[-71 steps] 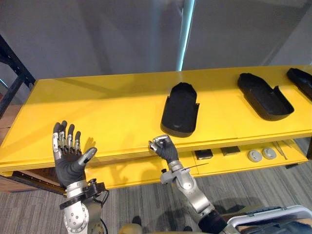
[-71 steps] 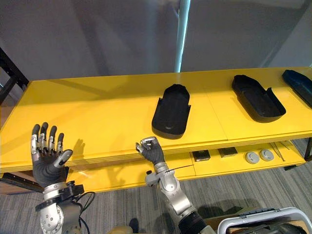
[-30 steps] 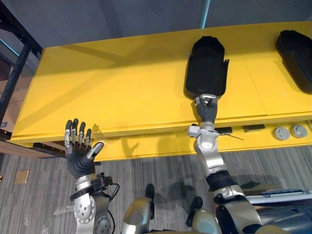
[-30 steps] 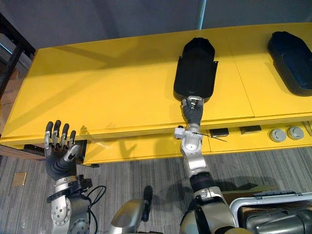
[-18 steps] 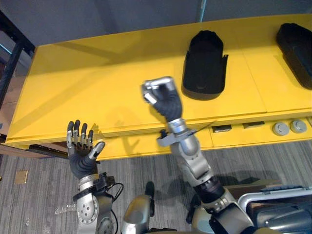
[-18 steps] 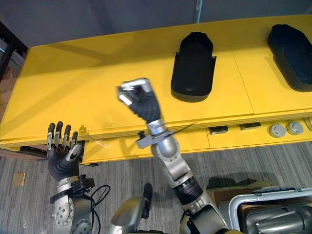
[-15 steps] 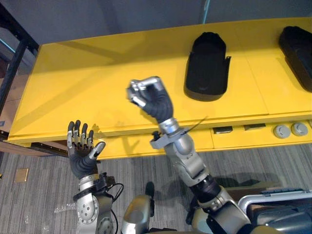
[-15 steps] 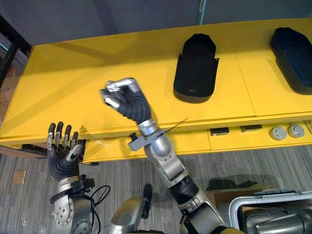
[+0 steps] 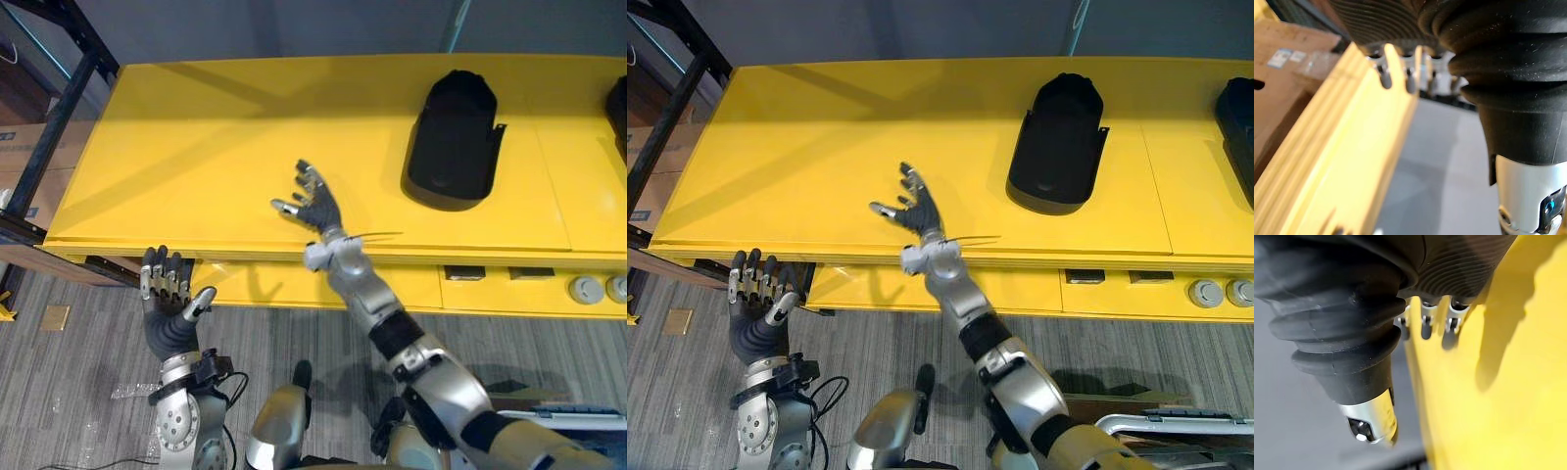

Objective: Walk over and take plastic housings, then place them on the shelf

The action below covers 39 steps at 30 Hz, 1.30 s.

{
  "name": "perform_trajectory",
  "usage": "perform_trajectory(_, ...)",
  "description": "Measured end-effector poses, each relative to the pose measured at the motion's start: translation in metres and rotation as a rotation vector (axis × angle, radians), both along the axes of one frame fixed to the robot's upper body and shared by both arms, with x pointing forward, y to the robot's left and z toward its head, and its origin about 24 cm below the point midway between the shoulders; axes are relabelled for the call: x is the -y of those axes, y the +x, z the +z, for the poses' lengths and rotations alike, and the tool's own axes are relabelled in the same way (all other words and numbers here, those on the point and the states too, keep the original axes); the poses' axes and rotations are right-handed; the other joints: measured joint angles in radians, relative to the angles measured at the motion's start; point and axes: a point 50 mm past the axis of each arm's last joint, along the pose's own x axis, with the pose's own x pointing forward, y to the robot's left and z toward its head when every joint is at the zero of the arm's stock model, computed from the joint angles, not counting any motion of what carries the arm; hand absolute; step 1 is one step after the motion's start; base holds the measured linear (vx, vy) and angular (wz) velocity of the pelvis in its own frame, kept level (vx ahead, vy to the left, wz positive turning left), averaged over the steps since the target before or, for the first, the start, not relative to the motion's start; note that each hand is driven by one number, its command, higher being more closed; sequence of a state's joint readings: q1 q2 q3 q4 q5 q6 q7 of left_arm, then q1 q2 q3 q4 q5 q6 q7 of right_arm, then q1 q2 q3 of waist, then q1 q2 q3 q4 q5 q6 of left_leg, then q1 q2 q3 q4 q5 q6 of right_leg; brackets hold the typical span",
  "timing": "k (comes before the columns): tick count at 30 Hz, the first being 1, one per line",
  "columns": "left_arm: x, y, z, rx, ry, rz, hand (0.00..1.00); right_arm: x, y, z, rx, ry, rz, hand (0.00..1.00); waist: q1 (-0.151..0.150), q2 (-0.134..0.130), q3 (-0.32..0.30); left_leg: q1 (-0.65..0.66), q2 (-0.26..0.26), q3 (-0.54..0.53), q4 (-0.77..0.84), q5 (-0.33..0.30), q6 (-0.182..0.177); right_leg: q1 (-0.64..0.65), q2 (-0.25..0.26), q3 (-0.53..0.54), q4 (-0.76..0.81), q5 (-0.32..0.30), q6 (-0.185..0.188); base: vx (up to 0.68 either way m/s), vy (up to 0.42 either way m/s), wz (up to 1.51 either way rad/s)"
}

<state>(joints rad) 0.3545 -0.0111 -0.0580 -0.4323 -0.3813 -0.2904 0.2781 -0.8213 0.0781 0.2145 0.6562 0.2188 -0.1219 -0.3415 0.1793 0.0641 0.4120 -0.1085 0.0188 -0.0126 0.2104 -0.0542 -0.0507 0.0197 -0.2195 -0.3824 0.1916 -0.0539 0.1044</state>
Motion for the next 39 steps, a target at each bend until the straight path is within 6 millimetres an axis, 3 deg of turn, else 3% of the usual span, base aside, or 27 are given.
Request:
perform_trajectory(5, 0.007, 0.001, -0.001, -0.002, -0.022, -0.013, 0.00, 0.042, 0.008, 0.011, 0.058, 0.057, -0.250, 0.00, -0.002, 0.026, 0.013, 0.002, -0.002, 0.004, 0.000, 0.001, 0.000, -0.014, -0.009, 0.004, 0.031, -0.015, 0.000, -0.01, -0.006, -0.02)
perform_trajectory(15, 0.011, 0.002, -0.006, -0.019, -0.043, -0.030, 0.00, 0.075, 0.013, 0.024, 0.115, 0.054, -0.330, 0.00, -0.016, 0.050, 0.027, 0.019, 0.001, 0.022, -0.019, 0.006, -0.006, -0.041, -0.018, 0.029, 0.082, -0.041, -0.003, 0.00, -0.027, -0.05)
perform_trajectory(22, 0.012, 0.003, -0.005, -0.014, -0.043, -0.033, 0.00, 0.073, 0.015, 0.026, 0.137, 0.017, -0.203, 0.00, -0.030, 0.048, 0.030, 0.032, -0.001, 0.027, -0.028, 0.007, -0.005, -0.042, -0.023, 0.034, 0.094, -0.048, -0.004, 0.00, -0.004, -0.01)
perform_trajectory(29, 0.011, 0.003, -0.005, -0.014, -0.035, -0.037, 0.00, 0.041, 0.006, 0.032, 0.258, -0.078, 0.092, 0.00, -0.030, 0.045, 0.033, 0.039, 0.000, 0.029, -0.033, 0.006, -0.006, -0.040, -0.023, 0.035, 0.097, -0.055, -0.004, 0.00, -0.003, 0.00)
perform_trajectory(32, 0.010, 0.003, -0.003, 0.017, -0.026, -0.036, 0.00, 0.025, -0.015, 0.052, 0.425, -0.064, 0.231, 0.00, -0.032, 0.042, 0.034, 0.039, 0.003, 0.037, -0.035, 0.005, -0.006, -0.037, -0.018, 0.035, 0.085, -0.052, 0.000, 0.01, -0.004, -0.02)
perform_trajectory(33, 0.009, 0.002, 0.001, 0.054, -0.011, -0.036, 0.00, 0.020, -0.038, 0.063, 0.547, -0.010, 0.275, 0.00, -0.032, 0.038, 0.032, 0.042, 0.008, 0.045, -0.037, 0.001, -0.006, -0.033, -0.010, 0.042, 0.062, -0.045, 0.004, 0.04, -0.006, -0.17)
perform_trajectory(35, 0.006, 0.003, 0.004, 0.082, 0.003, -0.030, 0.00, 0.018, -0.062, 0.068, 0.636, 0.034, 0.295, 0.00, -0.039, 0.033, 0.030, 0.054, 0.015, 0.065, -0.038, -0.007, -0.004, -0.020, 0.001, 0.056, 0.040, -0.032, 0.003, 0.06, 0.011, -0.29)
perform_trajectory(38, 0.007, 0.004, 0.015, 0.169, 0.041, -0.070, 0.00, 0.043, -0.094, 0.058, 0.668, 0.058, 0.206, 0.00, -0.085, -0.015, -0.002, 0.083, 0.030, 0.127, -0.038, -0.035, -0.002, -0.003, 0.025, 0.115, -0.022, 0.000, 0.009, 0.07, 0.049, -0.64)
perform_trajectory(39, 0.009, 0.008, 0.021, 0.202, 0.064, -0.101, 0.00, 0.065, -0.102, 0.047, 0.628, 0.087, 0.127, 0.00, -0.098, -0.045, -0.028, 0.092, 0.041, 0.170, -0.035, -0.052, -0.004, -0.005, 0.036, 0.153, -0.055, 0.018, 0.011, 0.07, 0.068, -0.91)
